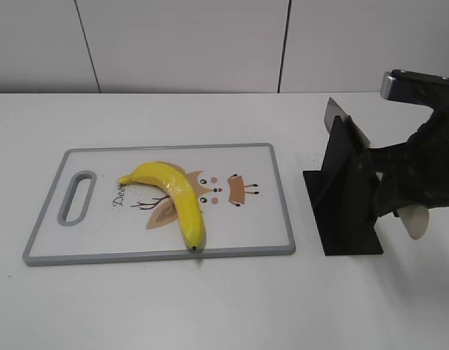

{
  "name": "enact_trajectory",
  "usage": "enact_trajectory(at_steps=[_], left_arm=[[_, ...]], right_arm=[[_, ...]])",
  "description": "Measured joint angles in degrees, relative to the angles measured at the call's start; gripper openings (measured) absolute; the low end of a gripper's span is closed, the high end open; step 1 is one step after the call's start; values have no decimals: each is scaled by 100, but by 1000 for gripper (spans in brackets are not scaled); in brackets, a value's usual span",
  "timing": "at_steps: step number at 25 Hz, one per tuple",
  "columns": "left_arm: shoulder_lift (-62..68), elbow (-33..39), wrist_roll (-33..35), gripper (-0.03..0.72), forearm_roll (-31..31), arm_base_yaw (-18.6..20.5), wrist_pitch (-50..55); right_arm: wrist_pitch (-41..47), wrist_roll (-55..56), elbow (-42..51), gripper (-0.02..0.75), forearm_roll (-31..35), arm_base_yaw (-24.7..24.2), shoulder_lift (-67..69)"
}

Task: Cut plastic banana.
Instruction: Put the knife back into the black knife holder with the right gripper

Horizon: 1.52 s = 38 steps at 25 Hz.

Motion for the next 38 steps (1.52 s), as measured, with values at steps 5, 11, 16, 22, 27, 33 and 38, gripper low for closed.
enact_trajectory(at_steps=[5,11,16,22,27,33,38], left_arm=[[0,0,0,552,0,0,0],[0,0,0,552,0,0,0],[0,0,0,552,0,0,0],[0,0,-11,552,0,0,0],[0,0,-63,552,23,0,0],[0,0,-76,552,37,0,0],[0,0,-81,552,37,0,0]], right_arm=[[290,-215,0,379,293,0,0],[455,-334,-17,564,375,0,0],[834,-546,-501,582,334,0,-8],[1377,-1025,-1540,582,207,0,-463],[1715,-1475,-1604,582,202,0,-1294],[1779,-2031,-579,582,153,0,-2595],[1435,-2121,352,582,-174,0,-3913]])
